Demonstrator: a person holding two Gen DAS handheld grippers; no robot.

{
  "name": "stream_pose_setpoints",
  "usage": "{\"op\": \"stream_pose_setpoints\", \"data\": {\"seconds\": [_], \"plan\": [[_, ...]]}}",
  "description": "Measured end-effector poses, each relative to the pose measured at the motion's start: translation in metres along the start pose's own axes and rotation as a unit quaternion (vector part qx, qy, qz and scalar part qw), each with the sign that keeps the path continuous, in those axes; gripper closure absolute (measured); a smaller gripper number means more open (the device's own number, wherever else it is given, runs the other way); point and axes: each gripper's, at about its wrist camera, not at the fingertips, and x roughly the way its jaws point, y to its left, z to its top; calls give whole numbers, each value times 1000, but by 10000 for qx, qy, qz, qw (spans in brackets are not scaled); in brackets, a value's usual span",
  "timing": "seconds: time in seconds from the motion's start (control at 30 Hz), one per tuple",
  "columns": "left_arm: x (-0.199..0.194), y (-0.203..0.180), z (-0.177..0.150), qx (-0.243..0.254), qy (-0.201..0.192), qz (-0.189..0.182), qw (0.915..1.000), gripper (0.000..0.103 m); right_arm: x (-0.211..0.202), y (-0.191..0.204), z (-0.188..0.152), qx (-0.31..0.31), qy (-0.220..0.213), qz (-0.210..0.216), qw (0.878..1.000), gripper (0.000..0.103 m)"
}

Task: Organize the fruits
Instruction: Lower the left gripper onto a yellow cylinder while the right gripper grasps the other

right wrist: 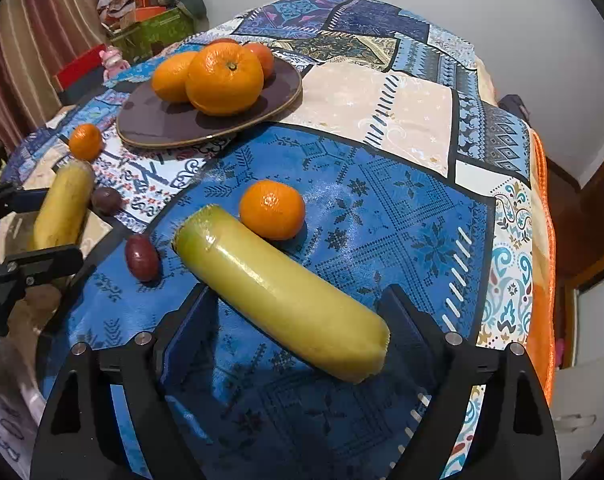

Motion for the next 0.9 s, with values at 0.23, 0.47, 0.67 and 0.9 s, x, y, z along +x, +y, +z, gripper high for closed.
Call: {"op": "stream_pose_setpoints", "data": {"seconds": [0.23,0.47,0.67,0.9], "plan": [[-9,11,-4,216,40,-234,9995,11,-9,-2,-4,151,62,121,9998,33],[-27,29,-10,148,73,-316,9994,11,-18,6,-8,162,195,435,9987,55],[-38,43,-12,-32,173,-384,9991,11,-26,23,-10,46,113,727,9973,57],[-25,29,-11,-64,164,-304,9994,15,-16,36,-7,51,108,978,9951,68]]}}
